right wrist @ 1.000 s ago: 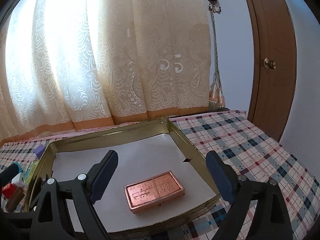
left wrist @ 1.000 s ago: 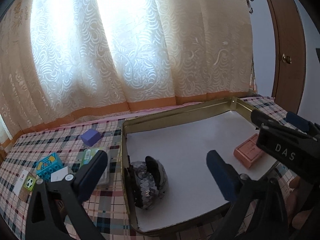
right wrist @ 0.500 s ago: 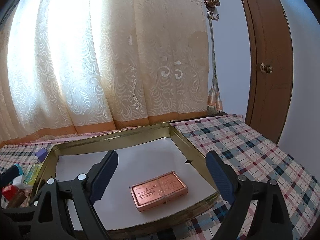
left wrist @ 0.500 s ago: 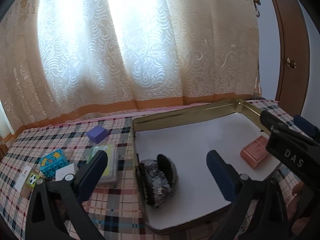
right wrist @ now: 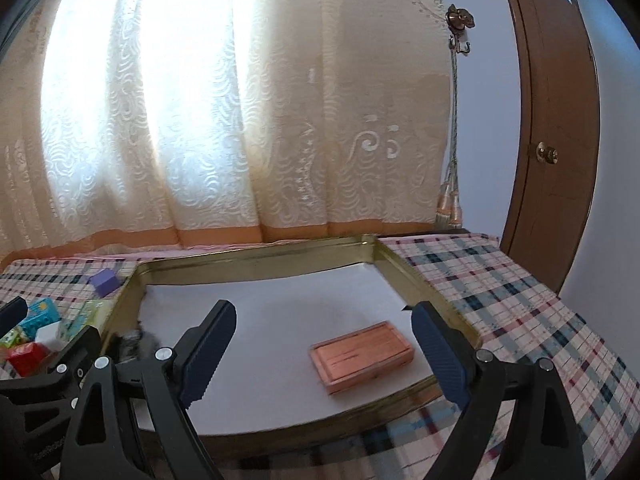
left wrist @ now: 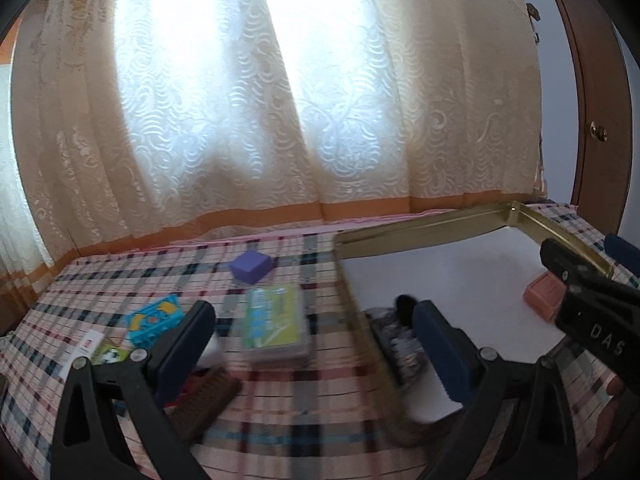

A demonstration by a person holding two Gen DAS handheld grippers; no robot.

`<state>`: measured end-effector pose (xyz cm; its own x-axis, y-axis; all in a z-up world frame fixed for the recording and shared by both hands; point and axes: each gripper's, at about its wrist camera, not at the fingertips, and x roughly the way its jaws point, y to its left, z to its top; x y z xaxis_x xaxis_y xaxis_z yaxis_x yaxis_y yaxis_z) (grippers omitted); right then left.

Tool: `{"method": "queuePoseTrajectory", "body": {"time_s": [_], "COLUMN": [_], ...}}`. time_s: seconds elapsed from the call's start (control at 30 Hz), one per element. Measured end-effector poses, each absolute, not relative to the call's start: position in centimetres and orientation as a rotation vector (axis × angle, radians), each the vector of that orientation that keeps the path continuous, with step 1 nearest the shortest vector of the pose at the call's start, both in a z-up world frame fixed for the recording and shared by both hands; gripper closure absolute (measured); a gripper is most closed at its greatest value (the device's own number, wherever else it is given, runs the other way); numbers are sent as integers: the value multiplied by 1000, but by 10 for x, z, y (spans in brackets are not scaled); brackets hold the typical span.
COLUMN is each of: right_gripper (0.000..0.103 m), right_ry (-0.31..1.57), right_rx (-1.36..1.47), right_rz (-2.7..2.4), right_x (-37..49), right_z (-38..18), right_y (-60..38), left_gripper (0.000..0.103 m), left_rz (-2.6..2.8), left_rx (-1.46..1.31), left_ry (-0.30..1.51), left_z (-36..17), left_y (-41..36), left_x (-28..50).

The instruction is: Organize rigid objects

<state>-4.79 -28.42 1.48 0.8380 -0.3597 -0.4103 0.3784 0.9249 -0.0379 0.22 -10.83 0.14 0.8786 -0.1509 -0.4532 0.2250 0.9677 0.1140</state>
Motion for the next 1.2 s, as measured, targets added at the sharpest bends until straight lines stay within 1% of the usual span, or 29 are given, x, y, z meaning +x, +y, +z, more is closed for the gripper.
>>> {"method": "queuePoseTrajectory", "body": {"time_s": [0.47,1.0,1.2], "right_gripper": [12,12,12], "right_ry": [419,431,478], "right_rx": [36,-25,-38], "right_rz": [-316,-161,-42], "right_x": [-49,-42,-34], "right_z": [13,9,2], "right_y": [-234,-168,-138], "left_gripper": [2,2,2], "left_rz": [-132,0,73], "left_rx": [153,102,103], "left_ry": [450,514,539], "left_z": [1,-4,-8], "left_y": [-38,59,94], "left_x": [8,42,55]}}
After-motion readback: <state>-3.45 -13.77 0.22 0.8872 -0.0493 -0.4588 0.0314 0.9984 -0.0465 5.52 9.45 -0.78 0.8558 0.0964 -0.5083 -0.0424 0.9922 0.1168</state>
